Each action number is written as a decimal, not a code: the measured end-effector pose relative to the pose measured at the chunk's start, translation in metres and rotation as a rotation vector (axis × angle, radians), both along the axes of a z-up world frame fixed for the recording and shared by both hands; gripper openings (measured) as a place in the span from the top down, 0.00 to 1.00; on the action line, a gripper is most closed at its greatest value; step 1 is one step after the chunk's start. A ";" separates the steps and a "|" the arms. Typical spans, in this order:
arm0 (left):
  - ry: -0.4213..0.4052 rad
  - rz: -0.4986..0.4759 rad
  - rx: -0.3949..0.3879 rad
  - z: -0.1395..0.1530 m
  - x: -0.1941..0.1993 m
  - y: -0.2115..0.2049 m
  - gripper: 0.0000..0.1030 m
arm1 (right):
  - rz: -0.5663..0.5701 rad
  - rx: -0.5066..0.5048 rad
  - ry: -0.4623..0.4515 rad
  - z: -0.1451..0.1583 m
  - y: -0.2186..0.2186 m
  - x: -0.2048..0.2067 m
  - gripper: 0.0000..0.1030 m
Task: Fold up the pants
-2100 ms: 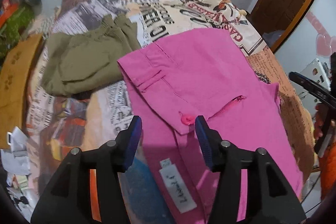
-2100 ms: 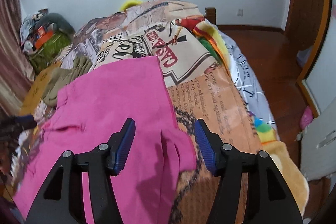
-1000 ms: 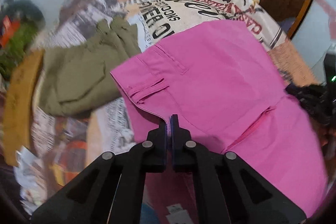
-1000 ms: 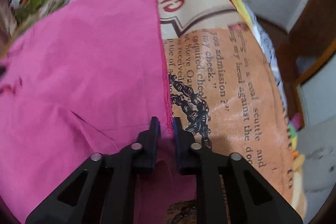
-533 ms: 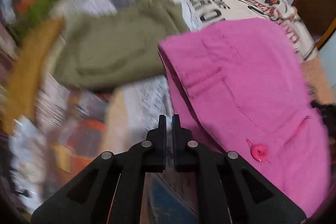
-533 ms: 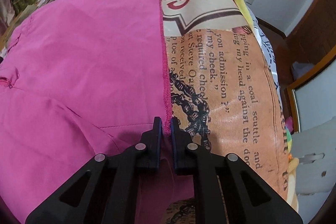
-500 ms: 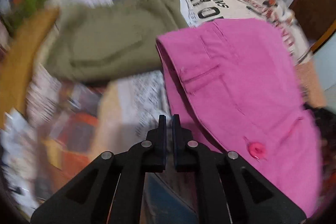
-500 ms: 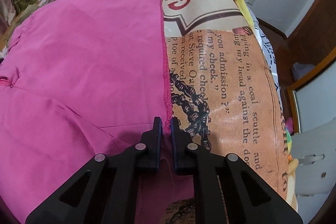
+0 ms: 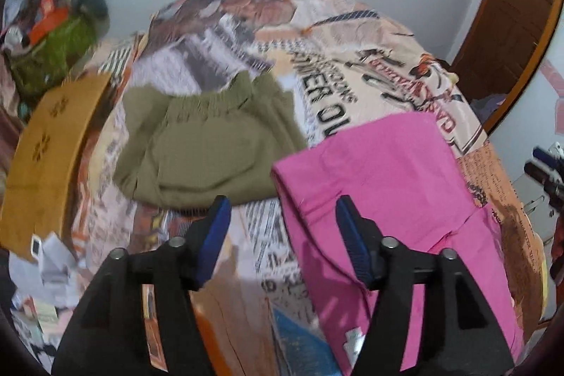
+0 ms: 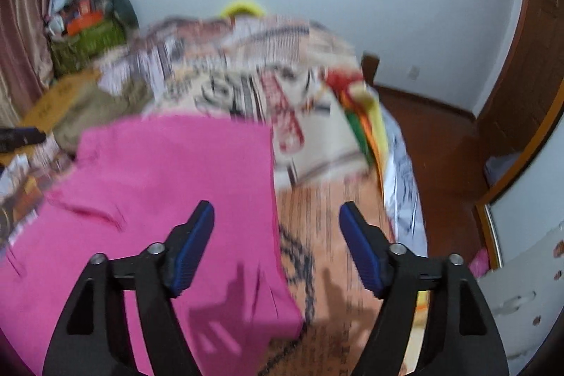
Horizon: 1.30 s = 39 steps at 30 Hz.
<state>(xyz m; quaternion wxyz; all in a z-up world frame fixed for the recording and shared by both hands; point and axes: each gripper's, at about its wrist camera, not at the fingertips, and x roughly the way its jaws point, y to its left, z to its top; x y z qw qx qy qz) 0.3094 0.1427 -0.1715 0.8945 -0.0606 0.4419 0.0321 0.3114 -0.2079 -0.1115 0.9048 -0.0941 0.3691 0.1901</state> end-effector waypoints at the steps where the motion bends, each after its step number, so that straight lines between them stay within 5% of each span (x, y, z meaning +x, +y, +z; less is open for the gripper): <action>1: -0.003 -0.007 0.006 0.001 0.004 -0.002 0.34 | 0.002 0.016 -0.008 0.004 0.003 0.004 0.30; 10: 0.064 -0.016 -0.010 -0.028 0.049 0.005 0.34 | -0.033 0.092 0.086 -0.031 0.027 0.072 0.30; 20: 0.132 -0.020 -0.052 -0.075 0.079 0.023 0.34 | -0.041 0.066 0.178 -0.081 0.056 0.134 0.30; 26: 0.129 -0.043 -0.086 -0.085 0.087 0.024 0.35 | 0.000 -0.005 0.190 -0.105 0.072 0.145 0.42; 31: 0.140 -0.067 -0.103 -0.087 0.090 0.017 0.52 | 0.007 0.044 0.198 -0.106 0.068 0.145 0.55; 34: 0.138 -0.100 -0.085 -0.086 0.088 0.006 0.70 | 0.006 0.082 0.227 -0.110 0.067 0.147 0.73; 36: 0.137 -0.093 -0.044 -0.084 0.086 -0.001 0.72 | -0.002 0.079 0.234 -0.110 0.072 0.146 0.87; 39: 0.131 -0.096 0.007 -0.080 0.082 -0.009 0.84 | 0.000 0.043 0.220 -0.107 0.080 0.141 0.93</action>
